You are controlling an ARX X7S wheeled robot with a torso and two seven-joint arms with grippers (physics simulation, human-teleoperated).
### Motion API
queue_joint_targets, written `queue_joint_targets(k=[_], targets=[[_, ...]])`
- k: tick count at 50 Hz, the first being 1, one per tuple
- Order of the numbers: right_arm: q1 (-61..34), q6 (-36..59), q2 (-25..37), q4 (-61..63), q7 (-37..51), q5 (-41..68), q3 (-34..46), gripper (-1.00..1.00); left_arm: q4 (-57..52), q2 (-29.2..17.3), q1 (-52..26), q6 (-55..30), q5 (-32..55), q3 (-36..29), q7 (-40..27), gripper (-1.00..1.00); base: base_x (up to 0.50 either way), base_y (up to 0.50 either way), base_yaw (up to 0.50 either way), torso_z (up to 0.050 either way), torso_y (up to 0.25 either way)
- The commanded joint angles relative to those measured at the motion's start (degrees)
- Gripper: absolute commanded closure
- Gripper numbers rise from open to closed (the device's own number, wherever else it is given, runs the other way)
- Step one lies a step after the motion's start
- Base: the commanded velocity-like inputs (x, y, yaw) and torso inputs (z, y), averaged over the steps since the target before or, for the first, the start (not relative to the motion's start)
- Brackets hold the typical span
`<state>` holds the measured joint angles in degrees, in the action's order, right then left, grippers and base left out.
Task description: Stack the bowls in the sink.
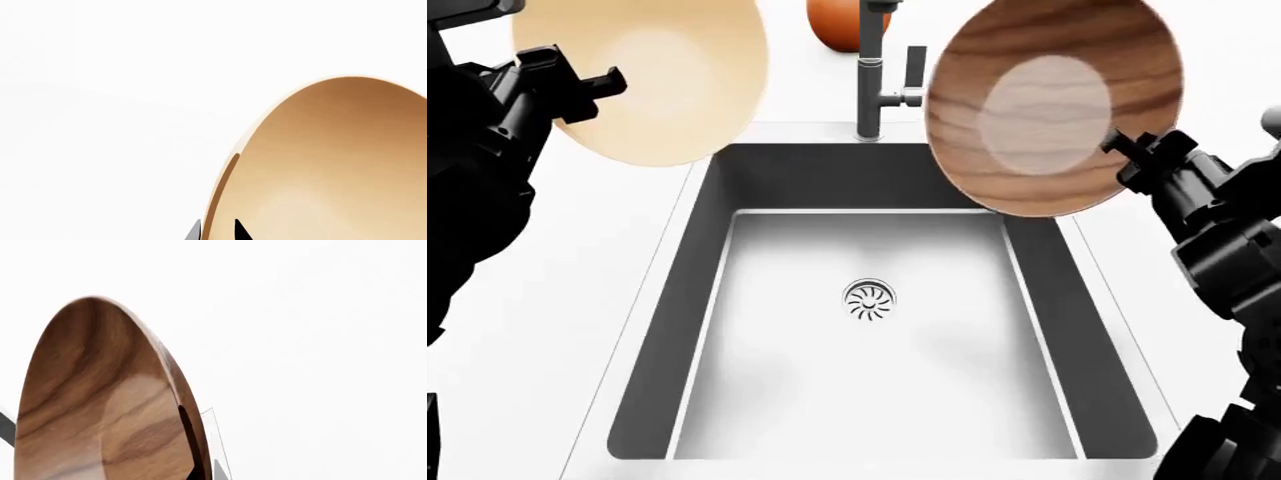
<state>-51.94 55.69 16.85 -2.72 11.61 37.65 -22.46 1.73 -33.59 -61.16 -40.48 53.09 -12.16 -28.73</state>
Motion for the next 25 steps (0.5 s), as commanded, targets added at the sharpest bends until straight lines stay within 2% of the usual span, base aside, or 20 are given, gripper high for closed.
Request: queue_joint_targets(k=[1,13,25], targets=[[-2.24,12.96,1.26,2.49,3.43,4.59,0.44,1.00,-0.54,-0.20,-0.12,0.06,0.01,0.25,-0.35,1.00,0.00,0.00,0.00,0.000,0.000],[-2.20,25.26,-0.43,5.24,6.66,11.71,-2.88,1.00,-0.48,-0.16,0.19,0.22,0.03,0.30,-0.56,1.00,0.00,0.00,0.00,0.000,0.001],[-1.79,27.34,-2.15,1.61,6.25,12.95,0.79,1.00,-0.55,-0.38,0.47,0.30,0.16,0.47,-0.64,1.00,0.00,0.00,0.00,0.000,0.000]])
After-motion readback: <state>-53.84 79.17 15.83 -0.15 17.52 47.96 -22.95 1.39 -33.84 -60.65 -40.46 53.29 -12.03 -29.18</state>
